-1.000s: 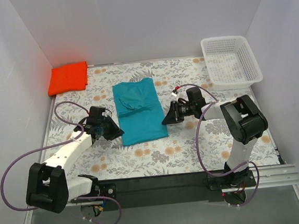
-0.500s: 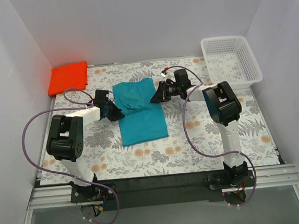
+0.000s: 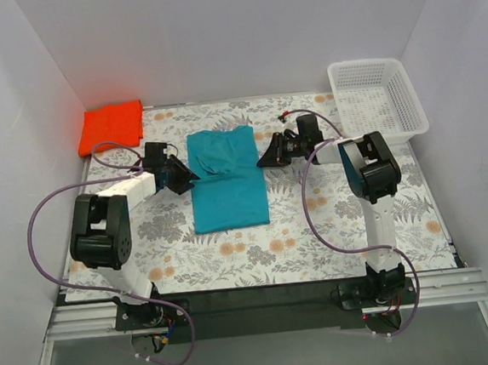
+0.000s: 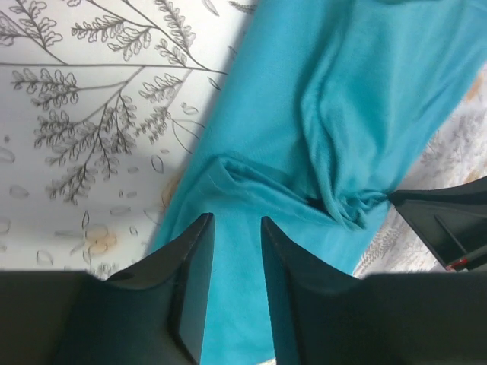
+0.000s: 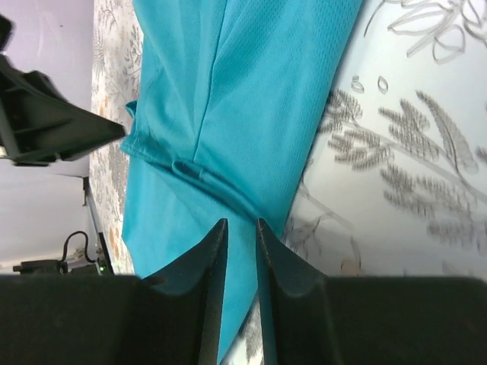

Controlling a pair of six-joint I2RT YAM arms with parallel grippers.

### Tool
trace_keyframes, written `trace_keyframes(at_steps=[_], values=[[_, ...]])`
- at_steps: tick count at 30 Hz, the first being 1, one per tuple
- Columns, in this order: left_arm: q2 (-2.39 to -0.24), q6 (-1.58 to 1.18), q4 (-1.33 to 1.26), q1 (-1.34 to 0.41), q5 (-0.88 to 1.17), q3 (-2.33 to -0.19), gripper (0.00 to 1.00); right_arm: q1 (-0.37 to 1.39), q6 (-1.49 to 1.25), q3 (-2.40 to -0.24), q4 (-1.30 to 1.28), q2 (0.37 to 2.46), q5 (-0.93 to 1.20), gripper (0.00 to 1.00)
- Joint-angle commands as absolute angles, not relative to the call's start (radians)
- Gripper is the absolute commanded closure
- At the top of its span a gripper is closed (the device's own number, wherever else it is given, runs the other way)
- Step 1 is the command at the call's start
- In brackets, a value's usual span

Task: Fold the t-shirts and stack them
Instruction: Fold the tshirt

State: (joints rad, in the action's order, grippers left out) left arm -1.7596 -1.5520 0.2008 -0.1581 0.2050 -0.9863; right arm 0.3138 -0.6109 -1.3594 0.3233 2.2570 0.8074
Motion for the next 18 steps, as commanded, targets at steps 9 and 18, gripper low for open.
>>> trace_keyframes(at_steps=[9,18], values=[[-1.269,-1.393,0.578,-0.199,-0.075,-0.945,0.27,0.397,-0.348,-1.171,-0.151,1.761,0.339,0.51],[-1.195,-1.474,0.735,-0.37,-0.087,-0.784,0.17,0.664,-0.403,-1.054,-0.414,1.608,0.022,0.38]])
